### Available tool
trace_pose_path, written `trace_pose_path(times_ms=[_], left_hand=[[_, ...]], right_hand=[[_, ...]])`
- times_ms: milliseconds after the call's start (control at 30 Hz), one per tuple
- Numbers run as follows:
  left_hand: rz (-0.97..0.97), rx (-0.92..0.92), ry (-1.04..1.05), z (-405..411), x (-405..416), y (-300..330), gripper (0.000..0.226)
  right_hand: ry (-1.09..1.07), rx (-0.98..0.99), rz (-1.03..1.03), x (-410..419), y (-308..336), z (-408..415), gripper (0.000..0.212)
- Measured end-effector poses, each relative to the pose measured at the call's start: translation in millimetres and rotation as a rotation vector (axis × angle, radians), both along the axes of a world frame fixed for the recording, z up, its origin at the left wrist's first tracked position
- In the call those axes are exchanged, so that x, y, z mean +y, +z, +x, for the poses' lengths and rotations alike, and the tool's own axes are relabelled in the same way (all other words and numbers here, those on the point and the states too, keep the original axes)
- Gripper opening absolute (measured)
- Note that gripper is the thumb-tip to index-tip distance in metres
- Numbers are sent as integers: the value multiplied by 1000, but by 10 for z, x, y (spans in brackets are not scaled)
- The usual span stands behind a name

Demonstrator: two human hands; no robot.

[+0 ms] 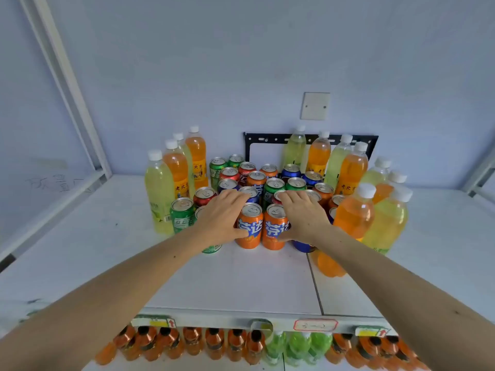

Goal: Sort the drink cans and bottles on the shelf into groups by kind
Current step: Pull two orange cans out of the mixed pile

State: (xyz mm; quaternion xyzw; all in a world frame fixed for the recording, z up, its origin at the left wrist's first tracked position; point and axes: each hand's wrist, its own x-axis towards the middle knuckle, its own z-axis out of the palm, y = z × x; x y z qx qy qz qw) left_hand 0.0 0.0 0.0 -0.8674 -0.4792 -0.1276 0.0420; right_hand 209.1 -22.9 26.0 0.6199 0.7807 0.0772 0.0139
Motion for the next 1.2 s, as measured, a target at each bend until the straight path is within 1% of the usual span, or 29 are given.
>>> trace_pose_path(times_ms=[200, 267, 467, 567, 767, 1000, 1133, 1200], left_hand=[[18, 89, 11, 157, 252, -65, 95], [38, 115, 26, 178, 290, -81, 96], [56, 184, 25, 203, 378, -119, 89], [48, 168, 22, 212, 394, -150, 81], [27, 70, 22, 213, 320, -175, 77], [27, -26, 32, 196, 95, -269, 76], [49, -2, 51, 219, -41, -304, 75], [59, 30, 68, 238, -84, -302, 74]], right_hand=[[45, -75, -83, 243, -69, -15, 96], [58, -94, -76, 286, -70, -9, 93], [61, -121, -66, 381, -125, 20, 86], [54, -106, -70, 389, -133, 31, 85], [74, -69, -61, 327, -128, 25, 86], [55, 78, -68, 165, -195, 24, 77], [68, 117, -69, 67, -242, 14, 87], [72, 134, -67, 6, -266, 11, 87]])
